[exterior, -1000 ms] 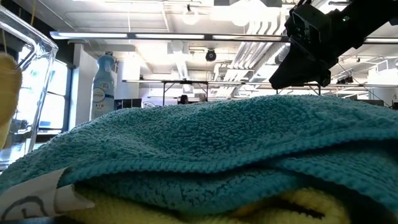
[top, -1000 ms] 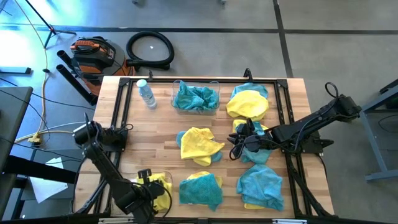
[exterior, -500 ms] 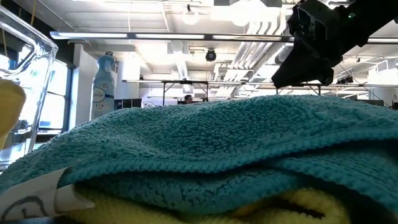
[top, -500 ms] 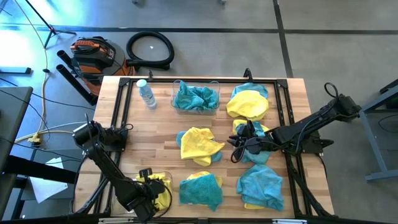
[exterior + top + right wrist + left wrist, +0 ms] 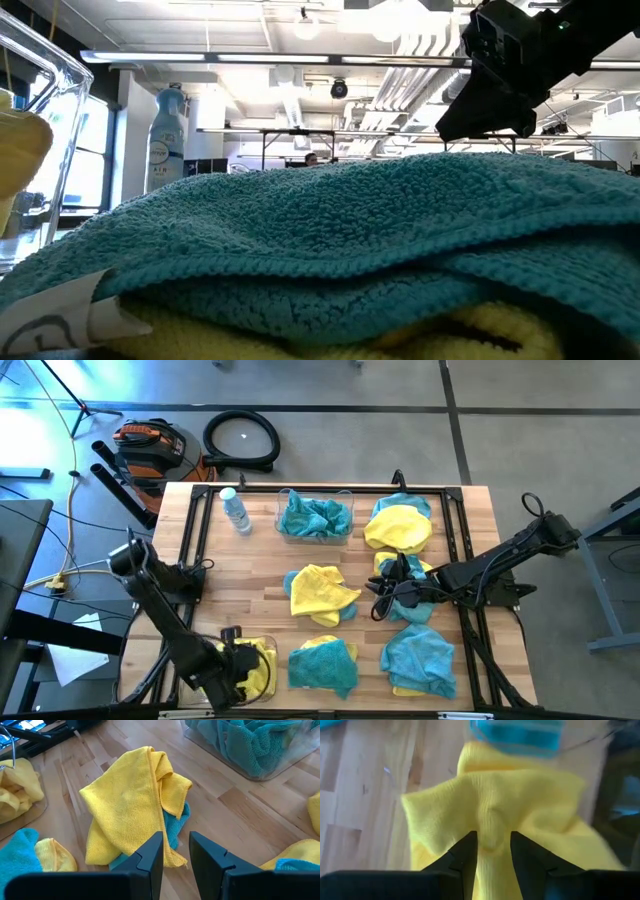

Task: Sort microfiber towel by color & place in baskets
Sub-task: Put the yellow microfiber towel into the bottom transparent bin, then put the blue microfiber towel into the top transparent bin

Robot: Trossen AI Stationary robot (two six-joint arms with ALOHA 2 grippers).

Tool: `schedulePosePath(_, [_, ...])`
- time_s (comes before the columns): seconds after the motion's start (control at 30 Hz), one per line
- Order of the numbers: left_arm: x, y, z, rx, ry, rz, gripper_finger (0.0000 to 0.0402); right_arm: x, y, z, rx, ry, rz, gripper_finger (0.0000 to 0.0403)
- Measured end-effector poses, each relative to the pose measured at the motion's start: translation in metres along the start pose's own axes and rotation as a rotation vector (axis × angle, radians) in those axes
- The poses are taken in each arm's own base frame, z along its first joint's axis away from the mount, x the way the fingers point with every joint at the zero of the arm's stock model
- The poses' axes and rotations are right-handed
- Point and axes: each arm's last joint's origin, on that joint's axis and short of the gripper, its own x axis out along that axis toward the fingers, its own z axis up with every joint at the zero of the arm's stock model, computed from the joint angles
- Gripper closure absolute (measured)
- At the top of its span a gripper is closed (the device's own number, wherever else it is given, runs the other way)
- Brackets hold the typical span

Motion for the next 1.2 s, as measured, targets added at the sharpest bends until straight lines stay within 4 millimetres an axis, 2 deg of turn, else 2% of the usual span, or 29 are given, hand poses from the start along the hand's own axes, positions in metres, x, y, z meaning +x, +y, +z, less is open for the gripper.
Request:
schedulePosePath(0.23, [-0.041,0.022,0.009,-0.042,-0.06,-0.08,0.0296,0.0,0.0,0.0,0.0,0.002,0.002,0.0316])
schedulePosePath(0.43, [-0.05,0.036,0.007,0.033,-0.101,0.023,0.0296,0.0,0.0,0.0,0.009,0.022,0.022,0.0316])
schedulePosePath(0.57, [-0.038,0.049,0.002,0.06,-0.147,0.152,0.0296,-0.002,0.002,0.009,0.003,0.096,0.023,0.0316])
schedulePosePath(0.7, [-0.016,0.073,-0.004,0.048,-0.18,0.256,0.0296,-0.014,0.003,0.026,-0.005,0.206,-0.09,0.032])
schedulePosePath(0.8, [-0.002,0.094,-0.009,0.003,-0.177,0.274,0.0296,-0.027,0.004,0.039,0.016,0.273,-0.177,0.0328])
schedulePosePath(0.9, [0.003,0.115,-0.011,-0.025,-0.226,0.254,0.0296,-0.039,0.001,0.046,0.082,0.333,-0.268,0.0334])
schedulePosePath(1.03, [0.006,0.137,-0.012,-0.024,-0.363,0.175,0.0296,-0.047,-0.009,0.038,0.218,0.423,-0.399,0.0338])
schedulePosePath(1.2, [0.007,0.159,-0.013,-0.013,-0.525,0.047,0.0296,-0.044,-0.026,0.01,0.301,0.533,-0.514,0.0338])
